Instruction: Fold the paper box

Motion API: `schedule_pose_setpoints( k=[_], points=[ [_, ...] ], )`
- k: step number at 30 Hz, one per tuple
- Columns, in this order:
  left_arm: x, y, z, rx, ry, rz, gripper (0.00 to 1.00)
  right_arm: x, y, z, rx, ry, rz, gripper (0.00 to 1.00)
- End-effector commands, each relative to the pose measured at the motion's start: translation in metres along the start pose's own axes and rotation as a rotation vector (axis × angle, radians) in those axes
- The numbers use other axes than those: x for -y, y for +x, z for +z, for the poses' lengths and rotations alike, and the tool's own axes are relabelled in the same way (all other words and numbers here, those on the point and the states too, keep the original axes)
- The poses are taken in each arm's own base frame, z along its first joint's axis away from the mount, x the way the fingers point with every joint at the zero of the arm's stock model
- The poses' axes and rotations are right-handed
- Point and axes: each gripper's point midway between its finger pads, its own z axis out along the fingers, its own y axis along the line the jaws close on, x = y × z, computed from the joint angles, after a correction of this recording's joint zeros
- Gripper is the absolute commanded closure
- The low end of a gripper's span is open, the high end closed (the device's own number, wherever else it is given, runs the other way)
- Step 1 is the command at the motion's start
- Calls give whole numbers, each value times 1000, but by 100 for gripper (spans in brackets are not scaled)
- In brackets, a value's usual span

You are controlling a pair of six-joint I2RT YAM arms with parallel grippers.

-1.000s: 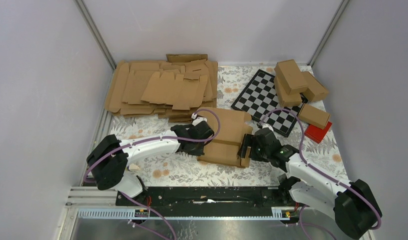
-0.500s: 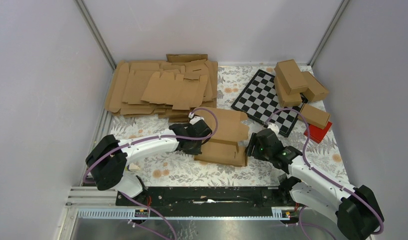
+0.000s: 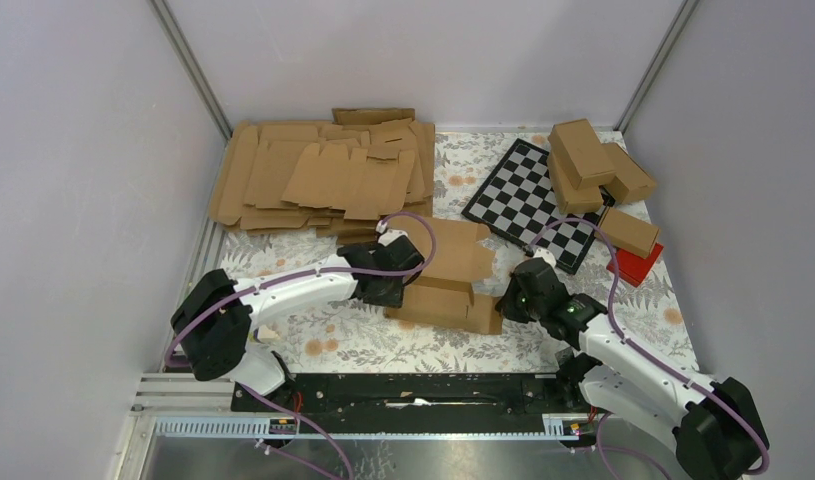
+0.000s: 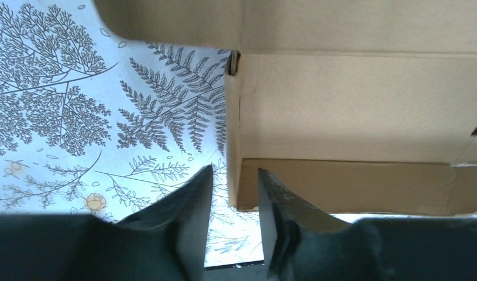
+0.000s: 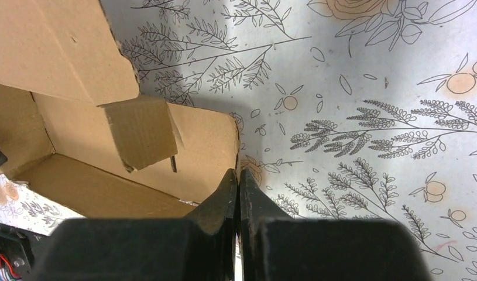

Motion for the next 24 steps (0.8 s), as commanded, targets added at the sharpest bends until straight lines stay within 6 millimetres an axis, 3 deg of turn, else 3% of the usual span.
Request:
schedule_pose_setpoints(
  k=[1, 4, 7, 10, 13, 18, 24],
  points=[
    [7, -28, -21, 78, 27, 25, 55, -17, -10, -13, 5, -54, -21, 100],
    [17, -39, -40, 161, 86, 118, 34, -17, -11, -14, 4, -49, -30, 100],
    [39, -47, -66, 275, 182, 230, 20, -16, -12, -11, 1, -40, -36, 100],
    [80, -46, -90, 338, 340, 372, 5, -16, -12, -10, 0, -34, -42, 100],
    [128, -31, -100, 356, 474, 540, 1, -18, -14, -11, 4, -40, -44, 100],
    [177, -7, -81, 359, 444, 736, 1, -22, -15, -14, 8, -62, -35, 100],
    [200, 16, -47, 284, 424, 783, 7, -26, -15, -17, 9, -80, -20, 100]
  ],
)
